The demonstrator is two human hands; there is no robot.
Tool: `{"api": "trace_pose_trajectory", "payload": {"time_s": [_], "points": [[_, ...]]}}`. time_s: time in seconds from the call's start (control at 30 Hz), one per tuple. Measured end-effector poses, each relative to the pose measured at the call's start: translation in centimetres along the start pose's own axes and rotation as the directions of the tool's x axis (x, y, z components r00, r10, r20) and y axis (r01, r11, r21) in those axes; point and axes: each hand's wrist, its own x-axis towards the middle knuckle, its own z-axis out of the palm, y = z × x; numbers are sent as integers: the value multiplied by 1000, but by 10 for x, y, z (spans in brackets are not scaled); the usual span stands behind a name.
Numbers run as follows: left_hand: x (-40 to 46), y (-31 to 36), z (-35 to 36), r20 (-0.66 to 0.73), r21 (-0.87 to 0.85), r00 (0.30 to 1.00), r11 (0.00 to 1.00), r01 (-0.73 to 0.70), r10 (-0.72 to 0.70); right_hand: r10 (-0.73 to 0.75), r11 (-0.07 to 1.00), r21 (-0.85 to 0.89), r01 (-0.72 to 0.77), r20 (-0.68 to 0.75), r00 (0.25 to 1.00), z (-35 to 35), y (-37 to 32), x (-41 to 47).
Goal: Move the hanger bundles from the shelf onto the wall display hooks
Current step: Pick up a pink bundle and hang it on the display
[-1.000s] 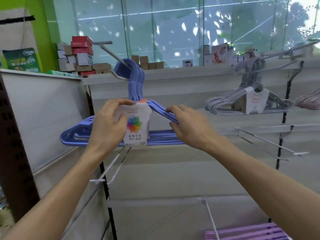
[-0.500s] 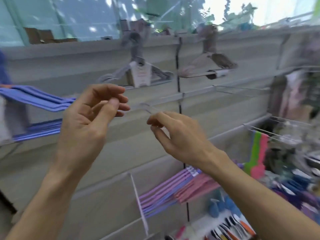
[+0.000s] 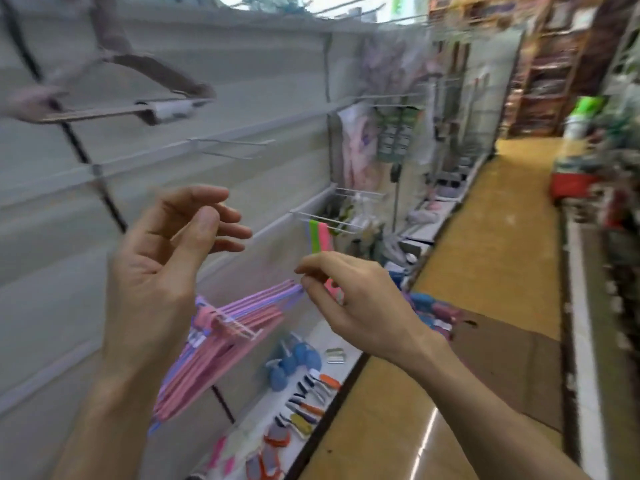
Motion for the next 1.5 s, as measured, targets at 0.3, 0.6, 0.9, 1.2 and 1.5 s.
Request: {"api": "trace_pose_trajectory", "payload": {"time_s": [0.3,0.6,0.9,1.2,1.5], "points": [[16,-74,138,200,-199,975,970,138,-98,275,956,-83,-282,-88,958,-59,114,-59],[62,-174,237,298,-233,941,944,235,-161,488,856,-148,-495,-82,869,-85,239,-70],[132,-308,362,403,-226,876,899,376,-265,707,675,-215,-706,-87,702,-92,418,-57],[183,-420,475,493,-168,777,833,527,-392,835,519,-252,-817,-54,548,-96,564,-64],[198,-509,573,511,-55,691,783,620,-511,890,443,-221,-869,-10,456,-103,688,-88]]}}
